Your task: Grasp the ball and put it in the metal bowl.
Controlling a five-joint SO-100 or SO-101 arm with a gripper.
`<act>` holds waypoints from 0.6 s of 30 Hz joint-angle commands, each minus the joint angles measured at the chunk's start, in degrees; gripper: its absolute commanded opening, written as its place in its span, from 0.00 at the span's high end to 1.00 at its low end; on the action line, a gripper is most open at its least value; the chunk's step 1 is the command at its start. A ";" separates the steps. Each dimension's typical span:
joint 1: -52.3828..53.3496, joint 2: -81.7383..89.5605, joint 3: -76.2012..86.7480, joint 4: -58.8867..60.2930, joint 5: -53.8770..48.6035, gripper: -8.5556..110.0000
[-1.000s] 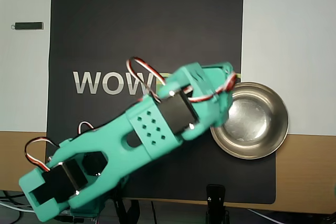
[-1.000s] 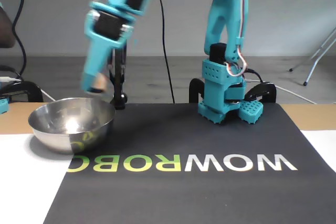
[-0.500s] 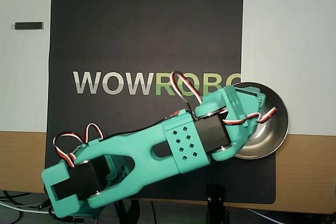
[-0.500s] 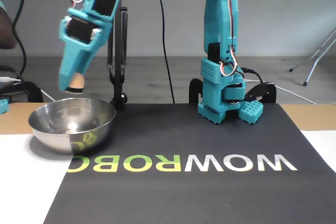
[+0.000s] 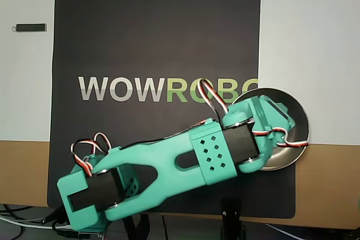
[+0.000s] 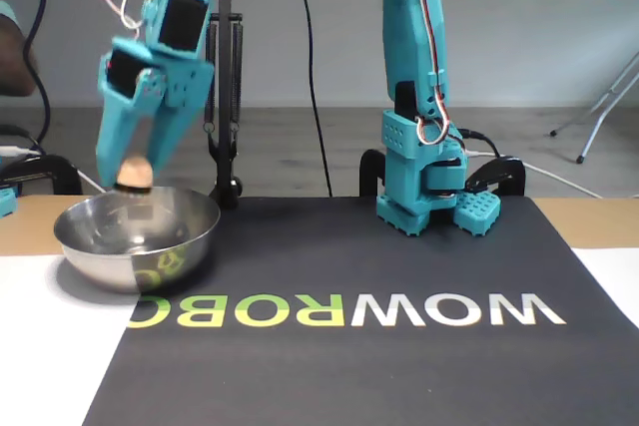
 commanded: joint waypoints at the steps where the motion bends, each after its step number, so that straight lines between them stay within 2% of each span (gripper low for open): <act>1: 0.79 -0.62 -2.29 -0.53 2.99 0.74; 18: 3.52 -5.27 -2.37 -0.70 3.60 0.74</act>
